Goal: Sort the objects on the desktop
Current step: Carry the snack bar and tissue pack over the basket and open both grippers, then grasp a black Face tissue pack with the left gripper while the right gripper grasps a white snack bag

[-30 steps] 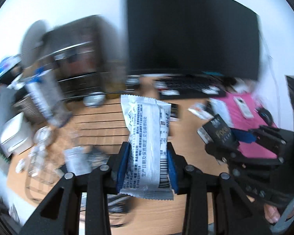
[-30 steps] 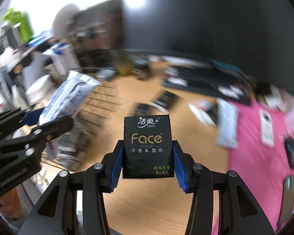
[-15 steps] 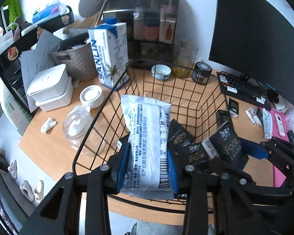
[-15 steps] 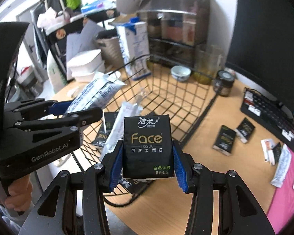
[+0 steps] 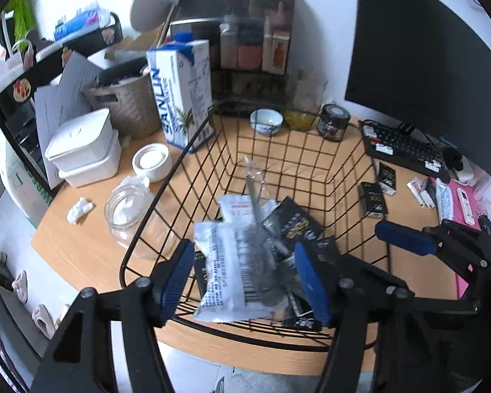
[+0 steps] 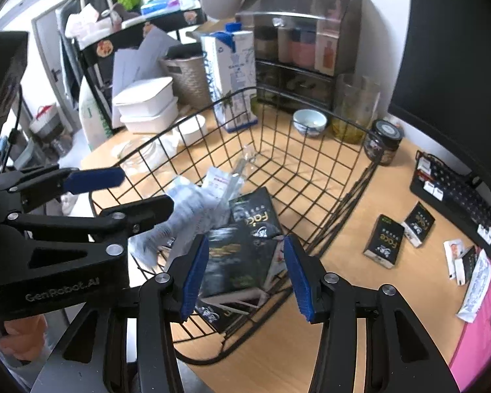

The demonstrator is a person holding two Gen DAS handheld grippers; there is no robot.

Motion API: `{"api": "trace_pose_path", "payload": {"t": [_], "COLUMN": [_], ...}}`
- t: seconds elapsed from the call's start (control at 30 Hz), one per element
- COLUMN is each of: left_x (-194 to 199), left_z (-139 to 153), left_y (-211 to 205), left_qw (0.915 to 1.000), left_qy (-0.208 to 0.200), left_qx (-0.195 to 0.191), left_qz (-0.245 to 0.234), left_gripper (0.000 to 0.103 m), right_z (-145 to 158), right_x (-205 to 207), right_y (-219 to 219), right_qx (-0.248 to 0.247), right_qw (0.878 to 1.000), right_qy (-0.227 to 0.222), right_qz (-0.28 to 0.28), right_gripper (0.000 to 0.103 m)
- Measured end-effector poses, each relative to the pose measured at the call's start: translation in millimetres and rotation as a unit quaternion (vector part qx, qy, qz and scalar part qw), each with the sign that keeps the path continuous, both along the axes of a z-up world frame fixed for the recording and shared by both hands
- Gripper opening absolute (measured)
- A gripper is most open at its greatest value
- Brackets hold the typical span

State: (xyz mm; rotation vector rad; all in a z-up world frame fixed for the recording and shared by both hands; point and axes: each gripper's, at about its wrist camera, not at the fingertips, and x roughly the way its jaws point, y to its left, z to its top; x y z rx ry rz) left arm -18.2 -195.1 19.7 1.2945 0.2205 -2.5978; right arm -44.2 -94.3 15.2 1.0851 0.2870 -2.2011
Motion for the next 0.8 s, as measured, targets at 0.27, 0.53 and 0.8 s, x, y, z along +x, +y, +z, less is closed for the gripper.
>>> {"api": "trace_pose_path", "payload": {"t": [0.27, 0.53, 0.8], "left_x": [-13, -69, -140], "left_z": [17, 7, -59], "left_y": [61, 161, 205], "left_qw": [0.9980, 0.9900, 0.9890], "left_qy": [0.015, -0.004, -0.071], "left_qx": [-0.003, -0.002, -0.033], "left_qz": [-0.061, -0.141, -0.126], "left_gripper": [0.069, 0.069, 0.069], "right_z": [22, 6, -52], "right_x": [-5, -47, -101], "right_y": [89, 210, 298], "right_qx": [-0.025, -0.010, 0.013], "right_qw": [0.997, 0.980, 0.958], "right_qy": [0.020, 0.011, -0.041], "right_qz": [-0.068, -0.199, -0.283], "right_gripper": [0.051, 0.052, 0.052]}}
